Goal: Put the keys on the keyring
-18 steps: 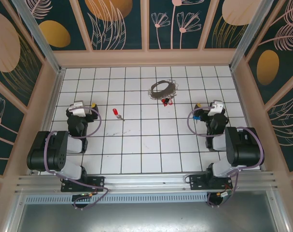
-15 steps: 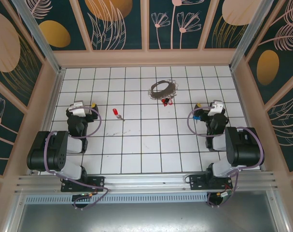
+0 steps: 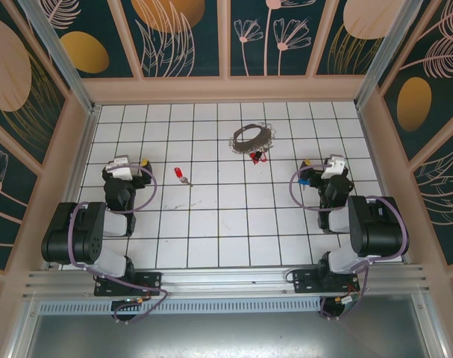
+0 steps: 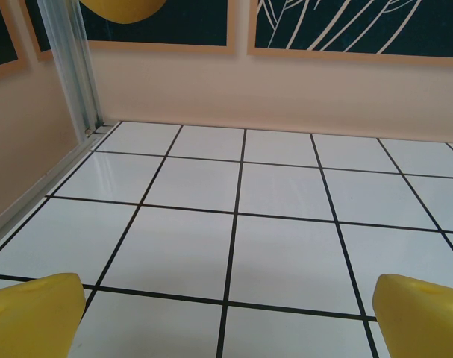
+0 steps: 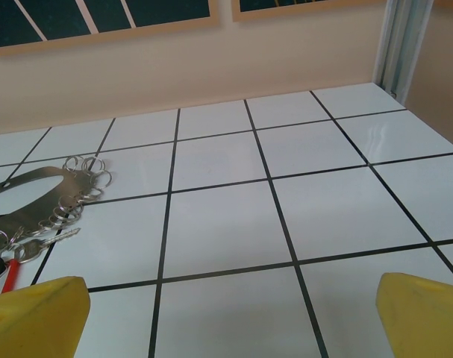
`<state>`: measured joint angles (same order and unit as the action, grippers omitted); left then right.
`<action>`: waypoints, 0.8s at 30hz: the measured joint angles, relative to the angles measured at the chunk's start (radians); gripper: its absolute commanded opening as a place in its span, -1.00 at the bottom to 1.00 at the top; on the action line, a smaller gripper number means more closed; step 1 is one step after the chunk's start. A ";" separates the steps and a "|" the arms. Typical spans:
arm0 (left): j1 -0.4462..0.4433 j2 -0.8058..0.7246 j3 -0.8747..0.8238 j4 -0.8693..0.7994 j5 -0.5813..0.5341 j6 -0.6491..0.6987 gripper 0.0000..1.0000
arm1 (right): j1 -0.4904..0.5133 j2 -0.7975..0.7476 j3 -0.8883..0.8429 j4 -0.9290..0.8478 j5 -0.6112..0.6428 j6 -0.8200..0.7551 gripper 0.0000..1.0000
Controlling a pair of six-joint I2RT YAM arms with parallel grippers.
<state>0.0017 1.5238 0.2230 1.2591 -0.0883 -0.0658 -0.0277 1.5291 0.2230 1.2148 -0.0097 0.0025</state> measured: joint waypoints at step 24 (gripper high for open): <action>0.000 -0.046 -0.018 -0.007 -0.019 -0.007 0.98 | 0.021 -0.116 0.286 -0.519 -0.045 0.035 0.97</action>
<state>0.0017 1.4776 0.2050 1.2518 -0.1074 -0.0731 -0.0067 1.4132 0.5091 0.6956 -0.0544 0.0372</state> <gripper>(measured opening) 0.988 0.987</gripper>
